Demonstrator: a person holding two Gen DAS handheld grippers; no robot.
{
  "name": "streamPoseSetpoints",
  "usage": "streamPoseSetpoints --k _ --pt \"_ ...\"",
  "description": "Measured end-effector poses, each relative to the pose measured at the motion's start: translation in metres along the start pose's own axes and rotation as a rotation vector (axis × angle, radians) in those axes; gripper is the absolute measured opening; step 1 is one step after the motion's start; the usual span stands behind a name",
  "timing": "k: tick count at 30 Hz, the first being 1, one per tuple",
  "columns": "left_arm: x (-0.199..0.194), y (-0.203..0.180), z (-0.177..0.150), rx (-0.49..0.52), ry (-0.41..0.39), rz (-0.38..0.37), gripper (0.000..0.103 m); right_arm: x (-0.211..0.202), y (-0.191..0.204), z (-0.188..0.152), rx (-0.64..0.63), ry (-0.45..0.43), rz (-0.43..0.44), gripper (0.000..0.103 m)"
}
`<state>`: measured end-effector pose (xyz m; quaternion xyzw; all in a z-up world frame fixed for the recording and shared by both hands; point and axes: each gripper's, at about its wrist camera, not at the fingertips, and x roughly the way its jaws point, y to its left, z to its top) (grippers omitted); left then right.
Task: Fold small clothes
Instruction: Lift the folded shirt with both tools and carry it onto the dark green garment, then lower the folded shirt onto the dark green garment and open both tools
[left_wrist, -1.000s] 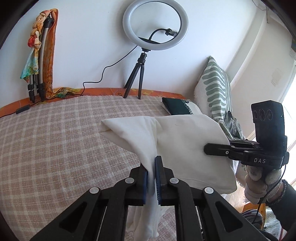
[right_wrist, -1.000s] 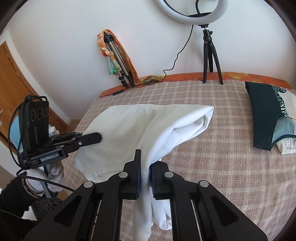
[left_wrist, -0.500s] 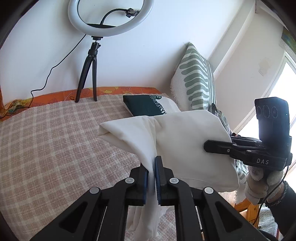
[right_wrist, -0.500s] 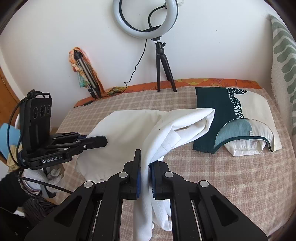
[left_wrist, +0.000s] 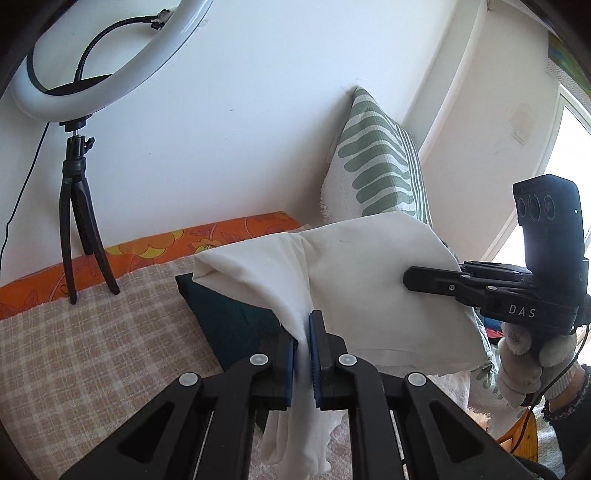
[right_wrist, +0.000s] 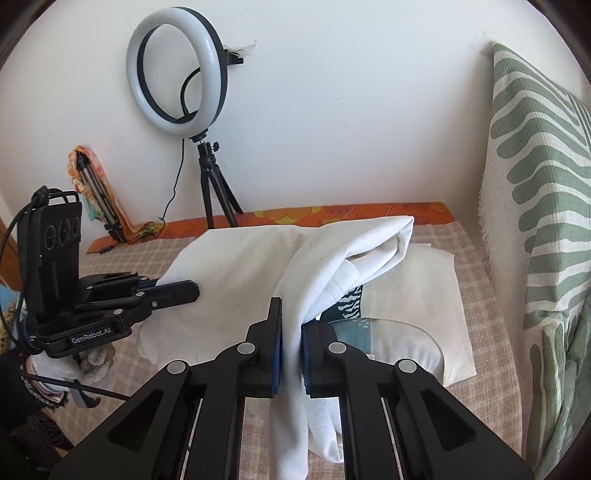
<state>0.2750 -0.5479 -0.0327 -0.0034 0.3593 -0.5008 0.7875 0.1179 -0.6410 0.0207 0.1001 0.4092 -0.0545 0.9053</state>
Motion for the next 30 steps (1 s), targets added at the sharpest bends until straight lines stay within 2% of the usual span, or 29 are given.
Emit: streamPoseSetpoints --k 4,8,12,18,19,22,25,26,28,30 --pt "0.039 0.005 0.011 -0.029 0.006 0.007 0.005 0.023 -0.03 0.011 0.012 0.001 -0.024 0.007" --pt "0.07 0.008 0.007 -0.02 0.04 0.044 0.005 0.05 -0.057 0.013 0.007 0.04 -0.07 0.007" --pt "0.084 0.012 0.001 -0.015 0.07 0.08 0.004 0.07 -0.079 0.012 0.025 0.072 -0.127 0.007" --pt "0.086 0.014 -0.004 0.026 0.098 0.152 0.006 0.094 -0.098 0.008 0.022 0.141 -0.277 0.007" --pt "0.085 0.016 -0.005 0.025 0.102 0.161 0.008 0.096 -0.101 0.007 0.027 0.151 -0.308 0.008" --pt "0.081 0.018 -0.005 0.02 0.103 0.18 0.034 0.095 -0.109 0.005 0.051 0.158 -0.375 0.015" --pt "0.074 0.015 -0.004 0.04 0.092 0.195 0.041 0.085 -0.112 0.005 0.085 0.134 -0.396 0.034" --pt "0.072 0.013 -0.005 0.048 0.092 0.2 0.05 0.081 -0.111 0.004 0.092 0.12 -0.393 0.037" --pt "0.065 0.008 -0.007 0.068 0.079 0.208 0.062 0.075 -0.108 0.006 0.099 0.101 -0.403 0.038" --pt "0.057 0.003 -0.008 0.087 0.066 0.219 0.064 0.069 -0.104 0.006 0.11 0.093 -0.411 0.046"
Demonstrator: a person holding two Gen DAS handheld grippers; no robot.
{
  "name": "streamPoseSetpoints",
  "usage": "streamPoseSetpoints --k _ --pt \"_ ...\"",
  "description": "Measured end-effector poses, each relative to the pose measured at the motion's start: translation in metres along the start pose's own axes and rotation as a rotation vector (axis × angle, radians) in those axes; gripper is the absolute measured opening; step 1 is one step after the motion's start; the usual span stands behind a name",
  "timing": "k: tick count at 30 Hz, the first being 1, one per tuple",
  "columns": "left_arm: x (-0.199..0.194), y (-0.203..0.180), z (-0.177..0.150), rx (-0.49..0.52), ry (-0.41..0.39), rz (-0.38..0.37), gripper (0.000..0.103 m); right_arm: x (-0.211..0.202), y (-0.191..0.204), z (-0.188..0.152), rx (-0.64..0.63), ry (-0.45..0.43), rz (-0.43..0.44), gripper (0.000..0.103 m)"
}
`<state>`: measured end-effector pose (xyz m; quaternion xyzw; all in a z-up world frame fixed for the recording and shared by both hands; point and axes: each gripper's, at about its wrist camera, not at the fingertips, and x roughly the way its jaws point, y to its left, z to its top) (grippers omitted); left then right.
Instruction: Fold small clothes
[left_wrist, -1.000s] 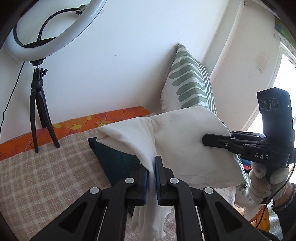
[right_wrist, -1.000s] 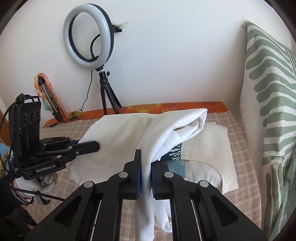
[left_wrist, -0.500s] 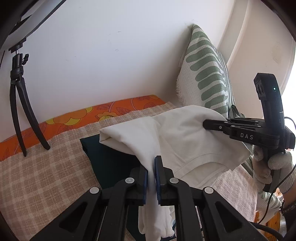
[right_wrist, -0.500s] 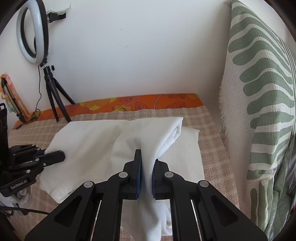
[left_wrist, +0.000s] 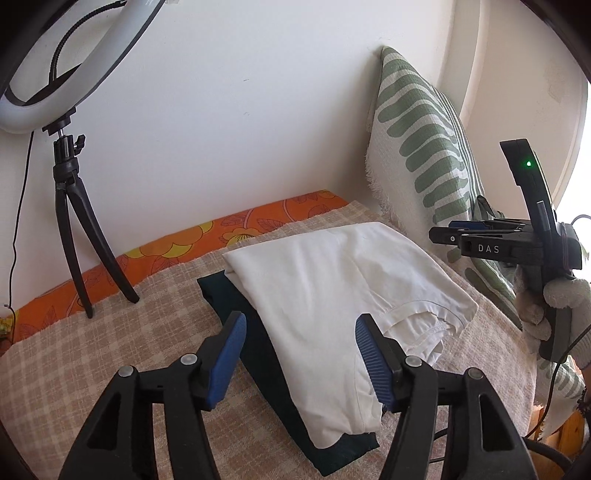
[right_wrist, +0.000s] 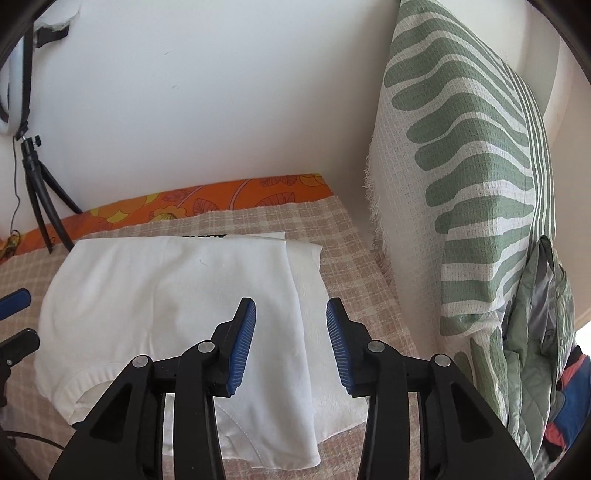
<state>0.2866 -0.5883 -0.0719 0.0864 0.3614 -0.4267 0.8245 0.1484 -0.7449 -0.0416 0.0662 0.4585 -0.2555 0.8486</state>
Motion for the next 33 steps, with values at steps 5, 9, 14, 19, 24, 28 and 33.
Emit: streamPoseSetpoints --k 5,9,14,19,24,28,33 --pt "-0.029 -0.005 -0.005 0.001 -0.023 0.003 0.08 -0.026 0.009 -0.002 0.019 -0.033 -0.023 0.055" --pt "-0.062 -0.011 -0.012 0.021 -0.056 0.018 0.087 -0.057 0.015 -0.003 0.052 -0.072 -0.013 0.061" --pt "-0.108 -0.018 -0.025 0.037 -0.092 0.031 0.097 -0.101 0.033 -0.011 0.074 -0.133 -0.034 0.075" --pt "-0.154 -0.018 -0.043 0.048 -0.126 0.048 0.102 -0.144 0.062 -0.031 0.067 -0.186 -0.035 0.08" --pt "-0.196 -0.013 -0.068 0.053 -0.153 0.047 0.103 -0.177 0.085 -0.055 0.1 -0.196 -0.026 0.081" --pt "-0.224 -0.011 -0.091 0.072 -0.17 0.057 0.103 -0.199 0.1 -0.081 0.138 -0.205 0.015 0.081" --pt "-0.251 -0.004 -0.118 0.061 -0.17 0.054 0.103 -0.224 0.125 -0.113 0.122 -0.233 -0.004 0.081"
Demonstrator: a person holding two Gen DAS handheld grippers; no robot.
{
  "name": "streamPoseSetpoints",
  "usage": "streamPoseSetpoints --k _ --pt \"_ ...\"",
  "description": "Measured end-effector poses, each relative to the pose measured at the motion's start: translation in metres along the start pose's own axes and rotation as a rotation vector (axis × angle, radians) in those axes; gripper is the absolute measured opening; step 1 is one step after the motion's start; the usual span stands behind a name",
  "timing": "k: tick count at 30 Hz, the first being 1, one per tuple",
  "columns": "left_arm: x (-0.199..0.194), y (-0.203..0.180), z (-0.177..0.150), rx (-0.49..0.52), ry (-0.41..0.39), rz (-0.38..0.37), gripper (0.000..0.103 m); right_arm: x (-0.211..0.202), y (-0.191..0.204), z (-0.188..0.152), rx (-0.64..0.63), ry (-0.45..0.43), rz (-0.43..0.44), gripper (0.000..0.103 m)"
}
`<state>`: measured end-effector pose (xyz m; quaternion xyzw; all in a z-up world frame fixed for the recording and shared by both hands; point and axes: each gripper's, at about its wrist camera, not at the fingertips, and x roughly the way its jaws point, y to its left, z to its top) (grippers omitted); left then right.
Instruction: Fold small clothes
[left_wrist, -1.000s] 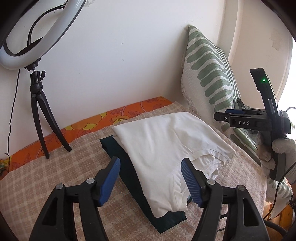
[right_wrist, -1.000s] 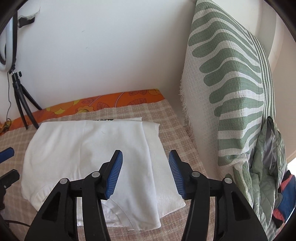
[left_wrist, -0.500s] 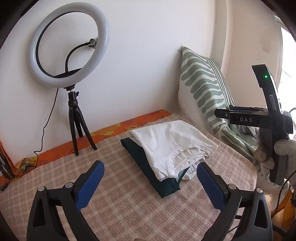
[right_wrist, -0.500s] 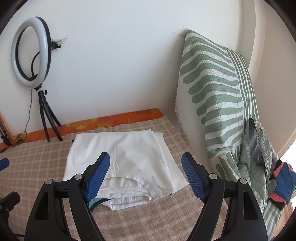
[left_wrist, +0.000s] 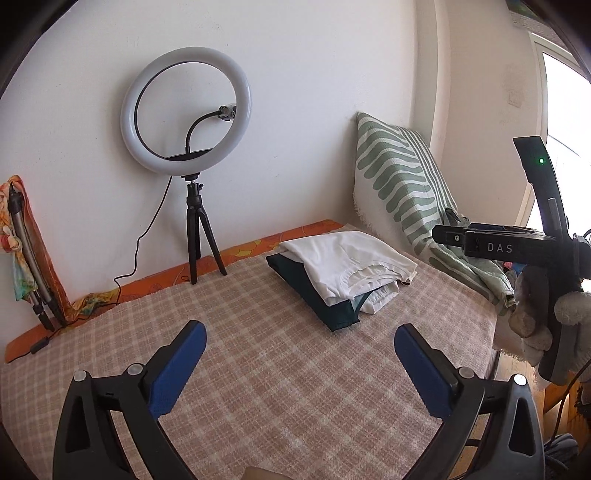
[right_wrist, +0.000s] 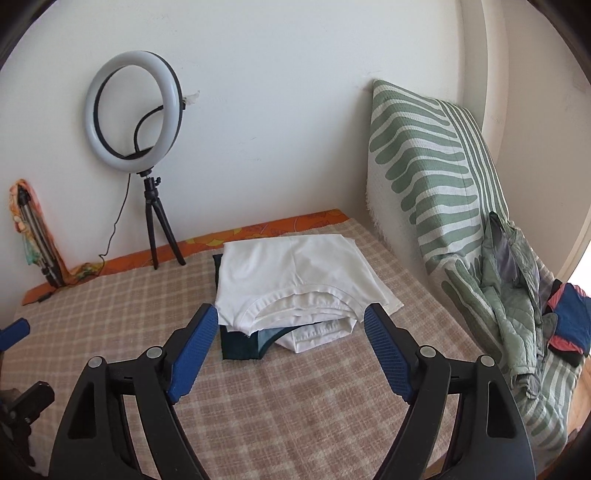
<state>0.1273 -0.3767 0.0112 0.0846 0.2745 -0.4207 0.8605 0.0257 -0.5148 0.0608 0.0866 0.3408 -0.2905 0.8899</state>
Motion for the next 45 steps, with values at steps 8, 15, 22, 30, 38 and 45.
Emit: streamPoseSetpoints --k 8,15,22,30,38,45 --pt "-0.038 0.008 -0.036 -0.003 0.002 0.023 0.103 -0.035 0.027 -0.043 0.025 -0.02 0.0 0.082" --pt "-0.051 0.015 -0.061 -0.026 0.015 0.04 0.103 -0.044 0.04 -0.067 0.053 -0.052 -0.015 0.082" --pt "-0.055 0.022 -0.077 -0.042 0.006 0.063 0.103 -0.038 0.042 -0.079 0.082 -0.061 -0.02 0.082" --pt "-0.048 0.027 -0.085 -0.034 0.033 0.078 0.103 -0.03 0.048 -0.083 0.075 -0.055 -0.029 0.082" --pt "-0.051 0.032 -0.086 -0.044 0.037 0.094 0.103 -0.025 0.049 -0.084 0.086 -0.038 -0.029 0.082" --pt "-0.055 0.033 -0.085 -0.049 0.03 0.094 0.103 -0.023 0.048 -0.086 0.094 -0.032 -0.031 0.082"
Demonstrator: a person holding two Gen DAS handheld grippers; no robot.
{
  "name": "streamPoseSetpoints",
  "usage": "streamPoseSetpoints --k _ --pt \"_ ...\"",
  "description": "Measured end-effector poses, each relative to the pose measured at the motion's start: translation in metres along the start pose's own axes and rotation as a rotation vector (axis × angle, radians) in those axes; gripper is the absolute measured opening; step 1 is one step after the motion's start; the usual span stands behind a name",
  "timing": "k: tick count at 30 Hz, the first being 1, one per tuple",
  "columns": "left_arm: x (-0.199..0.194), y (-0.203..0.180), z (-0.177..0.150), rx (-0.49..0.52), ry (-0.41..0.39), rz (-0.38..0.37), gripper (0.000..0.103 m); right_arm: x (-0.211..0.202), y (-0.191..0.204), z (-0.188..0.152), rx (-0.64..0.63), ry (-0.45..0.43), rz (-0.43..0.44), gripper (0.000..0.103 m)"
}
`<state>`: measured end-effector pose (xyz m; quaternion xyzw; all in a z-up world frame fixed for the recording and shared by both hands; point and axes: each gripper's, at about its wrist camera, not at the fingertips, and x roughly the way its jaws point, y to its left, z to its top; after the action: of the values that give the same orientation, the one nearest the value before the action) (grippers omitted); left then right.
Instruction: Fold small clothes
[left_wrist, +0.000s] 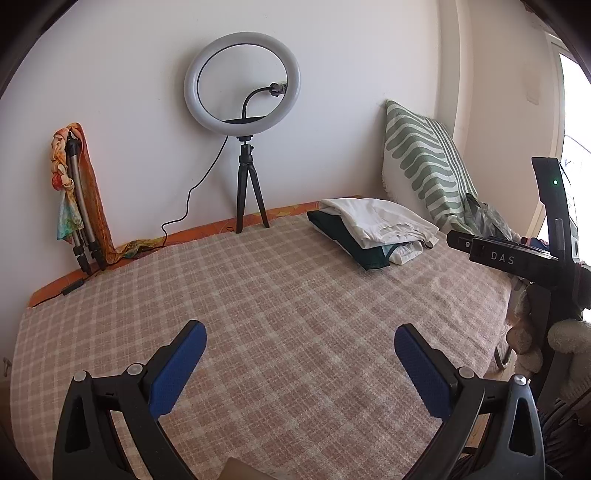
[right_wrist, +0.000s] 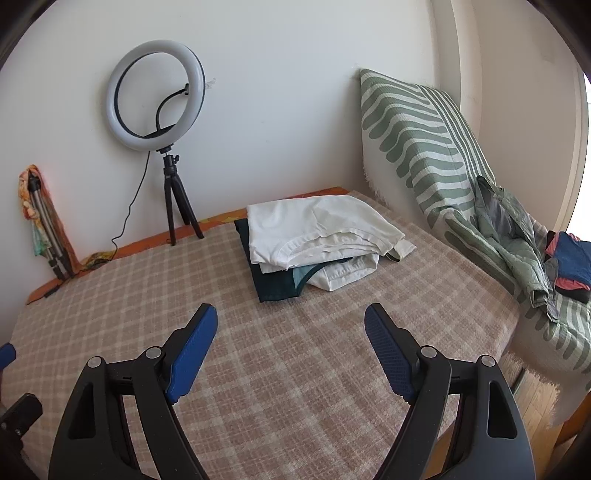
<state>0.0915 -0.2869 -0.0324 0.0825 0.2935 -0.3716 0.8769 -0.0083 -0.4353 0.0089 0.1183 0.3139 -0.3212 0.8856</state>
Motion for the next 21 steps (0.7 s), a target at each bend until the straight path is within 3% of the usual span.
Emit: streamPoseSetpoints --k 21 --pt "-0.0018 -0.0026 0.0011 -0.005 0.017 -0.015 0.103 0.0029 0.002 -0.0028 -0.009 0.016 0.014 0.082"
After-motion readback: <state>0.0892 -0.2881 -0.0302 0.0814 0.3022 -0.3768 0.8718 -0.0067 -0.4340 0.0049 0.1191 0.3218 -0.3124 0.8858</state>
